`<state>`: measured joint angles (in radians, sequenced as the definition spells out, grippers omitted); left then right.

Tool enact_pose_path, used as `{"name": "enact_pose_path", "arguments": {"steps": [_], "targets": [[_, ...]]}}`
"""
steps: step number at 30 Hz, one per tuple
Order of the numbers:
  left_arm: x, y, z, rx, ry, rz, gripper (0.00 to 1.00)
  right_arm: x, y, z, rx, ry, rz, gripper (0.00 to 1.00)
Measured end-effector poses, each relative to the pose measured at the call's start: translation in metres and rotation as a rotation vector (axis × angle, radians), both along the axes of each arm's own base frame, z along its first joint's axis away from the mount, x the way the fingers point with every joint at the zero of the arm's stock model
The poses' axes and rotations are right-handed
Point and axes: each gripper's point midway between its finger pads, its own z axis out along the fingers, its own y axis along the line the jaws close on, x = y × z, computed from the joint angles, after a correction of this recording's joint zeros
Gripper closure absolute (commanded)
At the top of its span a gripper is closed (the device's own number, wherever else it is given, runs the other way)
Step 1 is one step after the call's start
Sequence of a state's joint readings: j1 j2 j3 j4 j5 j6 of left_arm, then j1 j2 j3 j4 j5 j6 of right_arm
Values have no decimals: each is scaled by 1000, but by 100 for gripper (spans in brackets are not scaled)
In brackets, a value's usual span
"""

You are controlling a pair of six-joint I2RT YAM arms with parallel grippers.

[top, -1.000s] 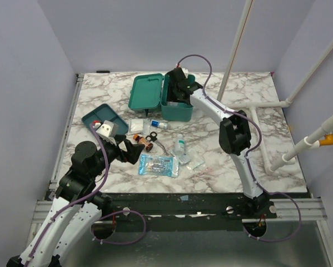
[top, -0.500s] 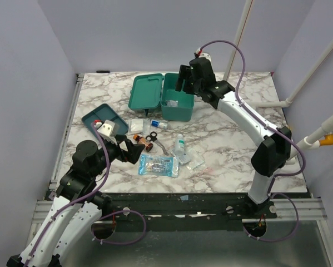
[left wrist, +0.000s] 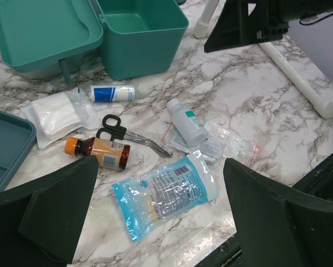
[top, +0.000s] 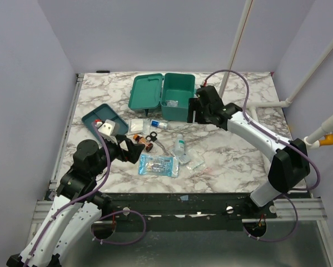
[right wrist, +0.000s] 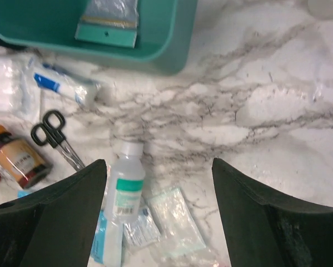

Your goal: Organize the medicine kit

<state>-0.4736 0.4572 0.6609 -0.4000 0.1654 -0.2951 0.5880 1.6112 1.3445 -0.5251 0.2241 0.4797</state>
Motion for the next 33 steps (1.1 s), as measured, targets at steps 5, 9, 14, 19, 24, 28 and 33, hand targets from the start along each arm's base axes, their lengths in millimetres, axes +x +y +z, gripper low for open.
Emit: {"name": "enact_pose_path", "arguments": {"steps": [5,9,14,19,24,28,33], "targets": [[1,0,-1,4,7,1,1,-29,-5,-30,13,89,25,21],[2,-1,-2,6,10,1,1,-50,-4,-58,27,171,38,20],[2,-1,-3,6,12,0,1,-66,12,-70,99,226,72,20],[2,-1,-3,7,14,0,1,-71,37,-64,189,224,102,21],[2,-1,-3,7,13,0,2,-73,56,-70,246,245,117,21],[2,-1,-3,6,13,0,1,-77,62,-91,230,291,112,22],[1,-1,-2,5,10,0,1,-82,65,-109,205,332,109,27]]}}
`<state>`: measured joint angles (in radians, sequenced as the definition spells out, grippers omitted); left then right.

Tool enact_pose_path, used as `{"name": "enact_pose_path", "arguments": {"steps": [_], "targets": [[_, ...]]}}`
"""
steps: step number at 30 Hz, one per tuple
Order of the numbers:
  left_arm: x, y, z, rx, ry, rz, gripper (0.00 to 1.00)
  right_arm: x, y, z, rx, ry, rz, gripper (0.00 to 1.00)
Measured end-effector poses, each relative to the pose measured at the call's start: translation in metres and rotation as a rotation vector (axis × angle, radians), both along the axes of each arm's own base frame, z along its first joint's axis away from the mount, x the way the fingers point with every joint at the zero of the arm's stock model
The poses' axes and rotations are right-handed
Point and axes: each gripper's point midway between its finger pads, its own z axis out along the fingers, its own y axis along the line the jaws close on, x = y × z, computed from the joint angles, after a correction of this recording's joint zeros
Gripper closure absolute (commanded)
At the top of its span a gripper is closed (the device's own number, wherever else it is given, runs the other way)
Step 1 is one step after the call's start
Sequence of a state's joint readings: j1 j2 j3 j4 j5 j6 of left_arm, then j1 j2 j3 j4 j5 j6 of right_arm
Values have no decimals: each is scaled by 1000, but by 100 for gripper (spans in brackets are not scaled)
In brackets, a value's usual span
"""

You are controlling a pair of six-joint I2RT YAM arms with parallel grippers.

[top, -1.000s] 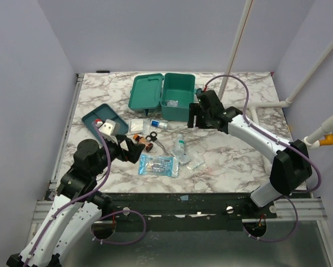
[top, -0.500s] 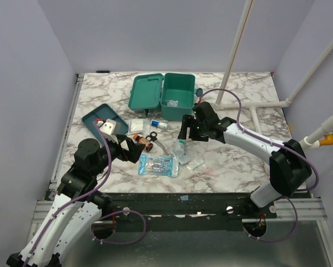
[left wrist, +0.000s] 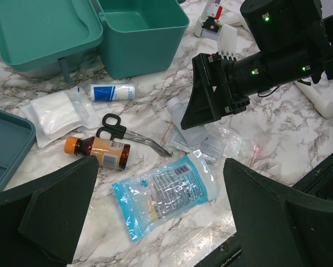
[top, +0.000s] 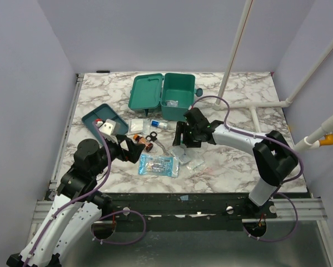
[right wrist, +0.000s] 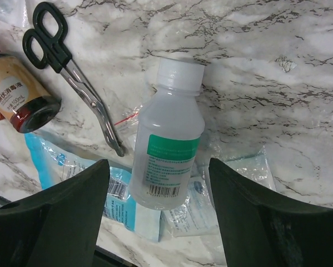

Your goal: Organize the medicine kit

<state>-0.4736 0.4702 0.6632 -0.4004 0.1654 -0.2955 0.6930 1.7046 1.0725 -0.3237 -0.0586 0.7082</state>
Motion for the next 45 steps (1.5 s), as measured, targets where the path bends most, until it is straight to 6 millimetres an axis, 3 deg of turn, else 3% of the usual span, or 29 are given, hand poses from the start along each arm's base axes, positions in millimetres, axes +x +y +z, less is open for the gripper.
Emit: {"name": "enact_pose_path", "arguments": {"steps": [8,13,16,23,27,36,45], "targets": [[-1,1,3,-5,-10,0,2,-1,1,-13,-15,25,-4,36],[-2,1,4,-7,-14,0,1,-2,1,-27,-29,52,-7,56],[-2,1,4,-8,-15,0,1,-2,2,-26,-29,50,-9,65],[-2,1,4,-8,-15,0,2,2,-6,-20,-61,17,-27,71],[-2,1,4,-8,-15,0,1,11,-11,5,-78,-48,-37,73],[-2,1,4,-7,-14,0,1,46,-16,101,-70,-297,-73,74],[-2,1,3,-7,-13,0,2,67,-24,139,-121,-409,-101,77]]}}
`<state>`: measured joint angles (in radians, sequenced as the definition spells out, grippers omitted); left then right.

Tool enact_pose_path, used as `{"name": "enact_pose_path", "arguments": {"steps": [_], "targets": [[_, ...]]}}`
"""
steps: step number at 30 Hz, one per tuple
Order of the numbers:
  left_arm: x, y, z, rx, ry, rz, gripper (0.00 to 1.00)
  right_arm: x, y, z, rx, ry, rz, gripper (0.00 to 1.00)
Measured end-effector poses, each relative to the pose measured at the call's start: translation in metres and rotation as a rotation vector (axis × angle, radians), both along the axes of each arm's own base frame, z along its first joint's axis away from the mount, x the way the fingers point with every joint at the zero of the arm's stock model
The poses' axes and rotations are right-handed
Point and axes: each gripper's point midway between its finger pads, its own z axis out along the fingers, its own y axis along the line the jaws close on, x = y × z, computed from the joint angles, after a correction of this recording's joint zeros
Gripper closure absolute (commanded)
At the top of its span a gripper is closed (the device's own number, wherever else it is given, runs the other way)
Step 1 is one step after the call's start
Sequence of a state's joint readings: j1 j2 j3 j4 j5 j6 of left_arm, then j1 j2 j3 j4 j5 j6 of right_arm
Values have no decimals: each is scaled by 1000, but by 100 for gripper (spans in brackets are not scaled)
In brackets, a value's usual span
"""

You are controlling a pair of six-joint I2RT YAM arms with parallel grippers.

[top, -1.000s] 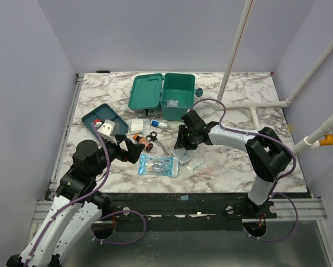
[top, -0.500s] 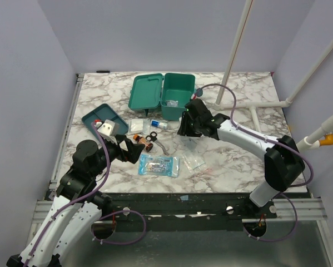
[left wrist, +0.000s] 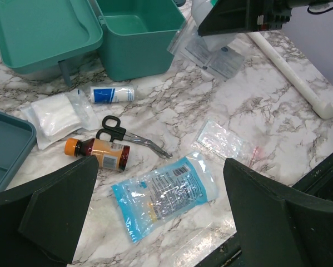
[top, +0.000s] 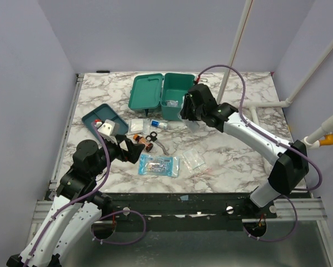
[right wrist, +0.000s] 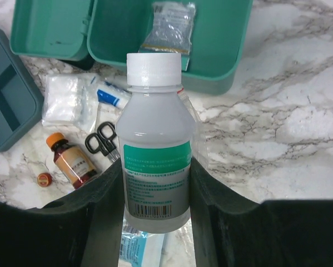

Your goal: Organize the medicine kit

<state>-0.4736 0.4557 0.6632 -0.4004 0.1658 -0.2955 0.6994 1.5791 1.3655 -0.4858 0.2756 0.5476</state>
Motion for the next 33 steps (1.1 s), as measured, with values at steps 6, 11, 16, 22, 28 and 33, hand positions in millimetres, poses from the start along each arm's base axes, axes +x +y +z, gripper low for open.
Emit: {"name": "enact_pose_path", "arguments": {"steps": [6,11,16,22,28,33], "targets": [[0,0,0,0,0,0,1,25,11,28,3,-68,-12,79],[0,0,0,0,0,0,1,49,22,49,7,-127,-34,81],[0,0,0,0,0,0,1,76,30,53,-2,-178,-91,82],[-1,-2,0,0,0,-9,2,108,34,25,-16,-166,-147,82],[-2,-4,-1,2,3,-20,1,143,26,5,-2,-150,-217,82],[-4,-7,-2,3,6,-31,2,168,19,4,35,-166,-269,83]]}}
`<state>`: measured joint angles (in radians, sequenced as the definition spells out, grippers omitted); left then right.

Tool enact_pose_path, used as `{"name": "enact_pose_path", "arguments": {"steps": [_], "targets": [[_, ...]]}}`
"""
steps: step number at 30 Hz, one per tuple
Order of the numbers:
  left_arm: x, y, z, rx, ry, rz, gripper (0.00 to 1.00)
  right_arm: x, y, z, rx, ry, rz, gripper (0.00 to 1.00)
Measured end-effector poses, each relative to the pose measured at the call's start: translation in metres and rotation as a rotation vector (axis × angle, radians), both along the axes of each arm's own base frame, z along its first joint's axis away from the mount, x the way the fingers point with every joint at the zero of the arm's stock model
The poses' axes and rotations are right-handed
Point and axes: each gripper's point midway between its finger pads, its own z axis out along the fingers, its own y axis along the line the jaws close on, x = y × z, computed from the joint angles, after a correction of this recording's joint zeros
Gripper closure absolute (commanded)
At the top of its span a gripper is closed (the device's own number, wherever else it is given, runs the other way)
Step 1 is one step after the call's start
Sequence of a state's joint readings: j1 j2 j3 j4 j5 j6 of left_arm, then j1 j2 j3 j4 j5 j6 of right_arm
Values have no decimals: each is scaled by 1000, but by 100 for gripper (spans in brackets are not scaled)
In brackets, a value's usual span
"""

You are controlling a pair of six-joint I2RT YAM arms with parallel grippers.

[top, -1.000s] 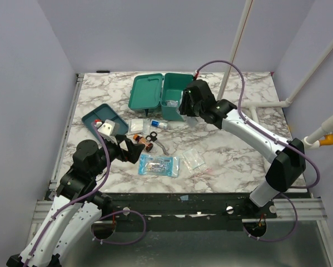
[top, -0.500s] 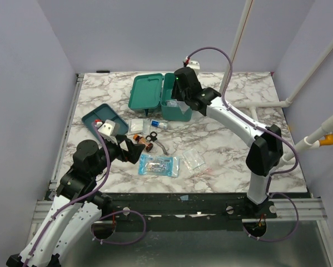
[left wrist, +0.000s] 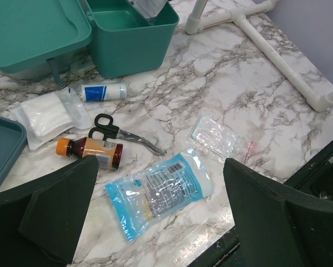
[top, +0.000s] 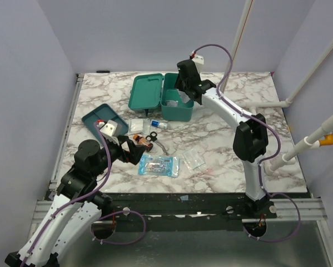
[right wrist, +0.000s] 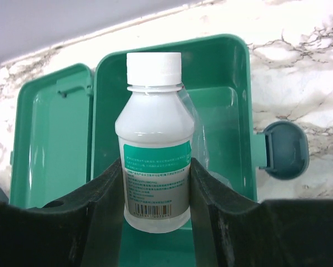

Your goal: Organize the medicine kit

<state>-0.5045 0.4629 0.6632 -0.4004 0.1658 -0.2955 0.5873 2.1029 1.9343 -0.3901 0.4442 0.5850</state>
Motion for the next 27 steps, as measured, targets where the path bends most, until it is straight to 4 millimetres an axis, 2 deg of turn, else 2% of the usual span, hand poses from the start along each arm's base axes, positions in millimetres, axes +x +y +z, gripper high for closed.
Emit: {"name": "enact_pose_path", "arguments": {"steps": [6,14,22,27], "targets": [[-1,-2,-1,2,4,-8,1,19,-5,-8,21,-3,-36,83],[-1,-2,-1,2,3,-8,1,33,5,-47,3,45,-31,82],[-1,-2,-1,2,3,-8,2,32,7,-93,-56,139,-23,76],[-1,-2,-1,2,3,-8,2,28,4,-104,-91,180,-14,70]]}}
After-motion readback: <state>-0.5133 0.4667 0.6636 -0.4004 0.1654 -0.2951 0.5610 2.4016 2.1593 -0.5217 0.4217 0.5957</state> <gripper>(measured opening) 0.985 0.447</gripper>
